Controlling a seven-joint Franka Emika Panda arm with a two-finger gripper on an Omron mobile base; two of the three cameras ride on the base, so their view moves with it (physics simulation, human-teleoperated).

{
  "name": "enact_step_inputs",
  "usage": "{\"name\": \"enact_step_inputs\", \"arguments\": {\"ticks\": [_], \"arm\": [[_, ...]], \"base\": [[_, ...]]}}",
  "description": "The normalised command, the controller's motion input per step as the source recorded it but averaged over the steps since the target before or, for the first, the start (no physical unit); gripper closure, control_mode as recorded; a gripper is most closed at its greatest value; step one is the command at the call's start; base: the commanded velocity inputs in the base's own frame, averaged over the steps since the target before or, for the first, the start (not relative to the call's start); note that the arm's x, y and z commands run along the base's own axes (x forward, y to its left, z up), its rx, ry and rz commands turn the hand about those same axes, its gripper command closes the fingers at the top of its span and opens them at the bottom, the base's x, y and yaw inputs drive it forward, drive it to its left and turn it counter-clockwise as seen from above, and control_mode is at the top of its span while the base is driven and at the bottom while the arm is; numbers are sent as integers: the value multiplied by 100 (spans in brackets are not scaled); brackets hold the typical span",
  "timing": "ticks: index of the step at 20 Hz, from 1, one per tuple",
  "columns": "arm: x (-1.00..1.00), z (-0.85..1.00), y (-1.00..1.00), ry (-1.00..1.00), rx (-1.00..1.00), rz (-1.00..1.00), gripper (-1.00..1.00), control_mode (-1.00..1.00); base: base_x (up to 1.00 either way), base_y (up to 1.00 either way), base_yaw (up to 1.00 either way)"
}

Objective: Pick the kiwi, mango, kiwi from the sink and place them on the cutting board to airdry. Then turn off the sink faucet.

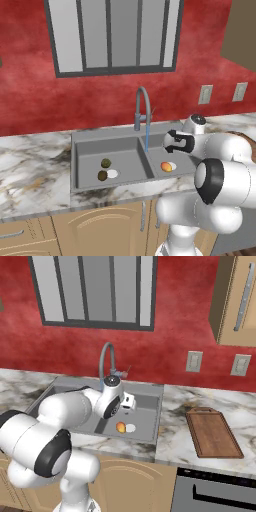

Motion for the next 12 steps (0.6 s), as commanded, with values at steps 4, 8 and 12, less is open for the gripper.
{"name": "enact_step_inputs", "arguments": {"ticks": [4, 8, 12], "arm": [[0, -13, 0, 0, 0, 0, -100, -100], [0, -14, 0, 0, 0, 0, -100, -100], [0, -13, 0, 0, 0, 0, -100, -100]], "base": [[0, 0, 0], [0, 0, 0], [0, 0, 0]]}}
